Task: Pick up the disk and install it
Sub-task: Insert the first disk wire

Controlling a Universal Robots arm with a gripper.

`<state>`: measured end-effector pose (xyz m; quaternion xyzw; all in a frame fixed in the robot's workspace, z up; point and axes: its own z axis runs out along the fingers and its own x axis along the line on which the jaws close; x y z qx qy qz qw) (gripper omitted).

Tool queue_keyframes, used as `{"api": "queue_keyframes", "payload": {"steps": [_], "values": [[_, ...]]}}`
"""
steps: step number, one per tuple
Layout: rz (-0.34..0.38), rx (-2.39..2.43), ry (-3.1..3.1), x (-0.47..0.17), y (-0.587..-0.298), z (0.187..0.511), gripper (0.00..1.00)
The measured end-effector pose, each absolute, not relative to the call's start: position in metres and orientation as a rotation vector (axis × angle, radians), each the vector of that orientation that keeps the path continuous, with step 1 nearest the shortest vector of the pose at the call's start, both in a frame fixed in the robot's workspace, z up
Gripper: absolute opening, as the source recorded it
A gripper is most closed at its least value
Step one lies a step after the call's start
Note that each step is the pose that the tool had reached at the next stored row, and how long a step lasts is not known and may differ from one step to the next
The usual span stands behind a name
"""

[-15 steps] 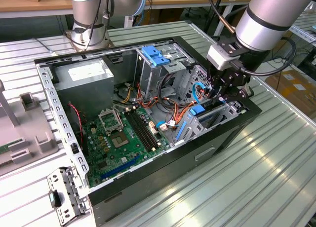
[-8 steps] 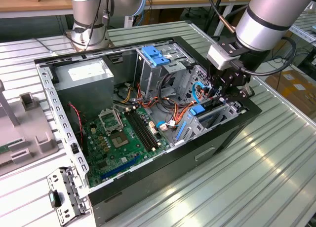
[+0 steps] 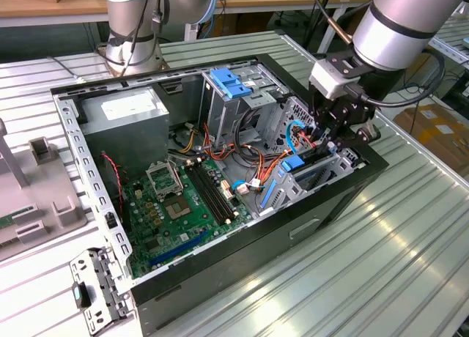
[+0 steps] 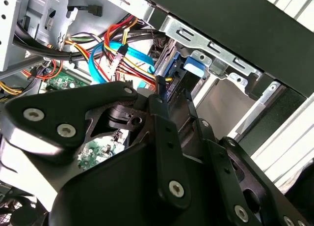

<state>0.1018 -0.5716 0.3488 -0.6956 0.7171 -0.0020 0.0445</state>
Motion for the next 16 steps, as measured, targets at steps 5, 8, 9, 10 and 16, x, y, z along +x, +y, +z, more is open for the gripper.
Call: {"api": "queue_keyframes", "payload": {"steps": [5,8,9,10,16], "values": [[-0.006,-2.125,2.191,0.1018,-0.5715,0.3489,0.23],[-0.006,-2.126,2.191,0.1018,-0.5715,0.3488,0.11],[-0.005,-2.126,2.192,0.1019,-0.5714,0.3483,0.11],[-0.004,-2.126,2.192,0.1022,-0.5715,0.3478,0.11],[-0.001,-2.128,2.194,0.1026,-0.5721,0.3447,0.11]]}}
